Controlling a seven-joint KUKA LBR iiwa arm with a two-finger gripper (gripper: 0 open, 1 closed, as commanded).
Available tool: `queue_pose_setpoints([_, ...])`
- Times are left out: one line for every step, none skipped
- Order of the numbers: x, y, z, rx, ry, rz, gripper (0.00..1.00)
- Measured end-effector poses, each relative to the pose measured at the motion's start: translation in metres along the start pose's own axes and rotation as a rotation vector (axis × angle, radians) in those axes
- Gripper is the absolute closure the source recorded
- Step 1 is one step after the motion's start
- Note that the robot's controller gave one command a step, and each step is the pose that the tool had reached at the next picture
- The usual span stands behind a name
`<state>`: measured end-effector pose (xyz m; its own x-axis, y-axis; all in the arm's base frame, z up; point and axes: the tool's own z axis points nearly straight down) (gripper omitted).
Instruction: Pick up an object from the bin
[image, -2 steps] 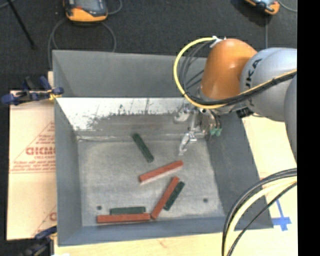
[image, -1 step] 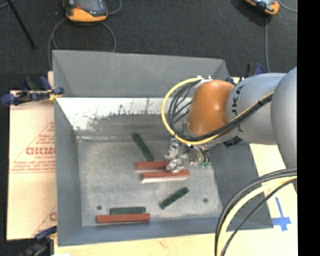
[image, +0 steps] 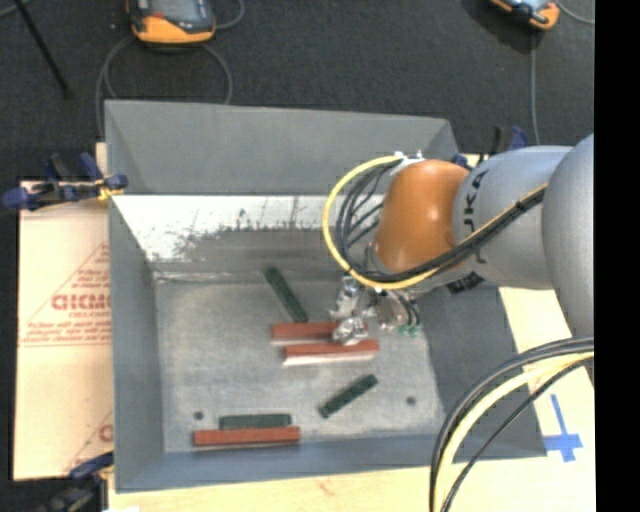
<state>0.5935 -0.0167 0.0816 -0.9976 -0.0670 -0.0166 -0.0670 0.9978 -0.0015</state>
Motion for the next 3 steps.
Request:
queue_pose_setpoints([0.0, 0.007, -0.098, -0.002, 0.012, 0.014, 1.0])
queue_pose_setpoints([0.0, 0.006, -0.098, -0.002, 0.012, 0.014, 1.0])
queue_pose_setpoints([0.003, 0.01, -0.129, -0.002, 0.018, 0.01, 1.0])
